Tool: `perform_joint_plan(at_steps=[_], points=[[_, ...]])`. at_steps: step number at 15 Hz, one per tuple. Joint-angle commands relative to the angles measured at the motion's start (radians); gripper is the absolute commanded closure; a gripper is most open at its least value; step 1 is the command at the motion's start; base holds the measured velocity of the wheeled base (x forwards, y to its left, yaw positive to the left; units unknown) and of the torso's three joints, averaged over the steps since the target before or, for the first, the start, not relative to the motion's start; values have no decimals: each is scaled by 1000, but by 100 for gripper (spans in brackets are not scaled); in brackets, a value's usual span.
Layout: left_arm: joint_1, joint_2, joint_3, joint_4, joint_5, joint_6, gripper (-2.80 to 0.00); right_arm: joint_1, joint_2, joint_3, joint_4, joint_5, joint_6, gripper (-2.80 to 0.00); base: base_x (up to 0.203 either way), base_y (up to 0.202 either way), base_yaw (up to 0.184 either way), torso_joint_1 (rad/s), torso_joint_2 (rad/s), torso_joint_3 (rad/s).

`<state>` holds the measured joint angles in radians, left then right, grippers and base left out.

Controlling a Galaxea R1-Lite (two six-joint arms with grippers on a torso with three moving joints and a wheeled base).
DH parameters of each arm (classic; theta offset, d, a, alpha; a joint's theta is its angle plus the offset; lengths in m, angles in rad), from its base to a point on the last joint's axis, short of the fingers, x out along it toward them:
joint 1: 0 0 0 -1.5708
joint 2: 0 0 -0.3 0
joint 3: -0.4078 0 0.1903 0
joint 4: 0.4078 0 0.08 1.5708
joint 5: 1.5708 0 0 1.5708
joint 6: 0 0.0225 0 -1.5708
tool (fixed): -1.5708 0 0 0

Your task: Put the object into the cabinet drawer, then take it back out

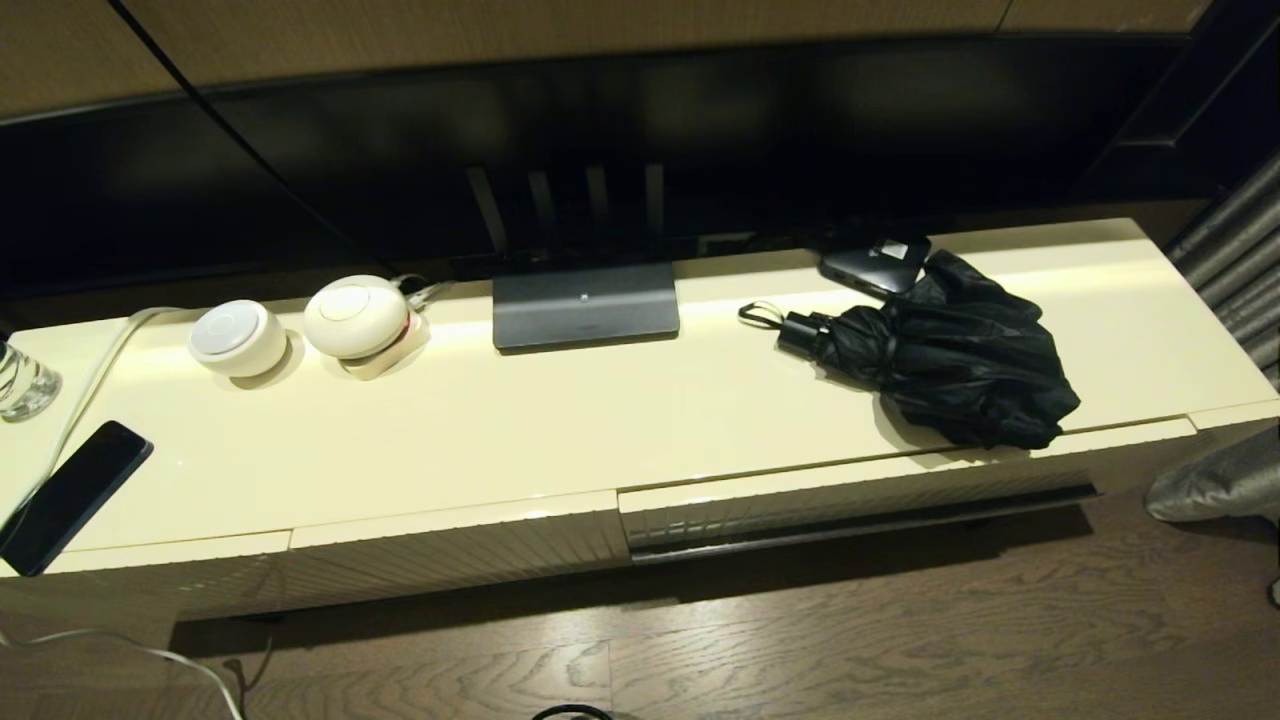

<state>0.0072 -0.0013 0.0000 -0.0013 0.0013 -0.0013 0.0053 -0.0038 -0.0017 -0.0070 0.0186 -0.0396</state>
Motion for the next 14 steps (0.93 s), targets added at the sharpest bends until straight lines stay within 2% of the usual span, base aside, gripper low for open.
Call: perform_joint_plan(at_steps=[1, 12, 14], points=[[0, 1, 3, 0, 0, 0, 0, 1, 2, 3, 5, 4, -22, 0, 0, 0, 0, 0, 0, 0], [0, 1, 3, 0, 0, 0, 0, 1, 2, 2, 12, 0, -9, 0, 0, 0, 0, 0, 0, 0], [0, 1, 3, 0, 0, 0, 0, 1, 2, 3, 12, 7, -29, 0, 0, 0, 0, 0, 0, 0]])
